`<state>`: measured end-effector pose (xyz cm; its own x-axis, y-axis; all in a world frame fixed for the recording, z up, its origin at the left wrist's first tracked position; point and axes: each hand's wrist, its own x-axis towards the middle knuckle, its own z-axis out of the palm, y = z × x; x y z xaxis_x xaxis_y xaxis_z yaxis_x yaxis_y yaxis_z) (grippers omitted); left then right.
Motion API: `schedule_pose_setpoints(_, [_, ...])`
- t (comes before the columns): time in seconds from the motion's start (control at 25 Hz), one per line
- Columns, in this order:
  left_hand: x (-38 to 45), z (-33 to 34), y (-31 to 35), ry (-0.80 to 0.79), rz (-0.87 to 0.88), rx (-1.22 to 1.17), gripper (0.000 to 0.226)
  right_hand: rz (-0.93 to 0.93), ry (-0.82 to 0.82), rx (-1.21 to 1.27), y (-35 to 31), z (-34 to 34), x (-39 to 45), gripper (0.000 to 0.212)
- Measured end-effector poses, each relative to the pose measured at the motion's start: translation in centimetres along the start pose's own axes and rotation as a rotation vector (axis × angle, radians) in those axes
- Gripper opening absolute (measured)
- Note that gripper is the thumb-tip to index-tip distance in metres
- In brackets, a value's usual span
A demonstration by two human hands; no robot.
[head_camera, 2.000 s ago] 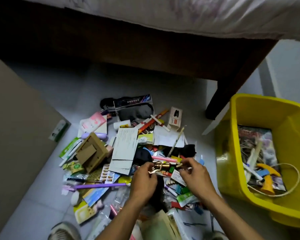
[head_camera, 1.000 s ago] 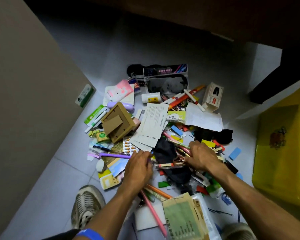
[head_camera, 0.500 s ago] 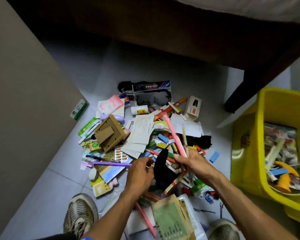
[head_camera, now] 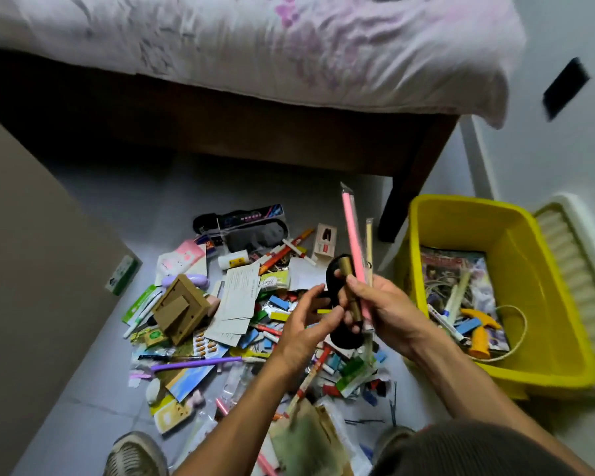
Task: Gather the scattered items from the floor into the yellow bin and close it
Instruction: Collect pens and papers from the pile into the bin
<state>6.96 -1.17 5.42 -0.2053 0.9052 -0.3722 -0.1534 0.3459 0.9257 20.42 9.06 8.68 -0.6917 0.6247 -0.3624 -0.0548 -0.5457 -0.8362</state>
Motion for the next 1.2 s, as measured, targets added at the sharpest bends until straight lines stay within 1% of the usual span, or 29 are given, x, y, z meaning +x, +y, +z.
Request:
schedule_pose_setpoints(0.04, [0.2,0.7,0.7,-0.017,0.000,-0.015,0.058,-0.042,0.038,-0.012,-1.6,-0.3,-0.9,0.049])
schedule_pose_setpoints(0.08, [0.5,1.7,1.2,-0.034,-0.006,-0.026,0.055,-0.098,0.078,-0.022,-3.3,-0.9,-1.8,0.050])
schedule_pose_setpoints(0.16, [1.3,3.9,2.2,-0.056,-0.029,-0.021,0.056,-0.218,0.171,-0.038,-6.9,-2.8,-3.9,0.050])
schedule_pose_setpoints(0.24, [2.1,6.2,2.7,-0.053,-0.034,0.019,0.045,-0.270,0.301,-0.105,-9.7,-5.2,-5.4,0.037])
schedule_pose_setpoints(0.32, [2.7,8.0,2.5,-0.034,-0.031,0.048,0.031,-0.227,0.461,-0.140,-10.5,-8.1,-5.9,0.017])
schedule_pose_setpoints(0.4, [3.2,9.0,1.5,-0.020,-0.036,0.083,0.023,-0.112,0.634,-0.162,-9.3,-11.3,-5.5,0.011])
schedule_pose_setpoints(0.48, [3.7,8.9,-0.1,-0.003,-0.059,0.141,0.022,0.019,0.795,-0.216,-6.5,-14.4,-4.2,0.015])
schedule_pose_setpoints(0.64, [4.2,7.1,-3.3,0.052,-0.137,0.202,0.027,0.103,1.066,-0.217,-1.4,-18.5,-2.0,0.023])
schedule_pose_setpoints(0.68, [4.2,6.7,-3.6,0.060,-0.148,0.206,0.025,0.105,1.123,-0.254,-0.8,-19.0,-1.8,0.029])
schedule_pose_setpoints(0.76, [4.6,5.8,-4.3,0.069,-0.156,0.211,0.020,0.112,1.195,-0.432,-0.4,-20.0,-1.3,0.044])
schedule_pose_setpoints(0.8, [4.8,5.5,-4.6,0.076,-0.159,0.219,0.019,0.113,1.185,-0.514,-0.8,-20.0,-1.2,0.048])
schedule_pose_setpoints(0.96, [4.3,4.3,-5.0,0.113,-0.165,0.254,0.014,0.080,0.987,-0.696,-1.8,-17.4,-1.9,0.056])
schedule_pose_setpoints(1.0, [3.9,3.9,-5.0,0.122,-0.160,0.258,0.013,0.049,0.956,-0.759,-1.7,-16.2,-2.1,0.055])
schedule_pose_setpoints(1.08, [2.7,2.7,-5.4,0.156,-0.166,0.259,0.014,-0.074,0.850,-0.898,-0.4,-12.4,-2.1,0.049])
schedule_pose_setpoints(1.2, [0.9,-0.2,-6.3,0.215,-0.193,0.296,0.029,-0.255,0.630,-1.053,2.7,-5.1,-1.4,0.035])
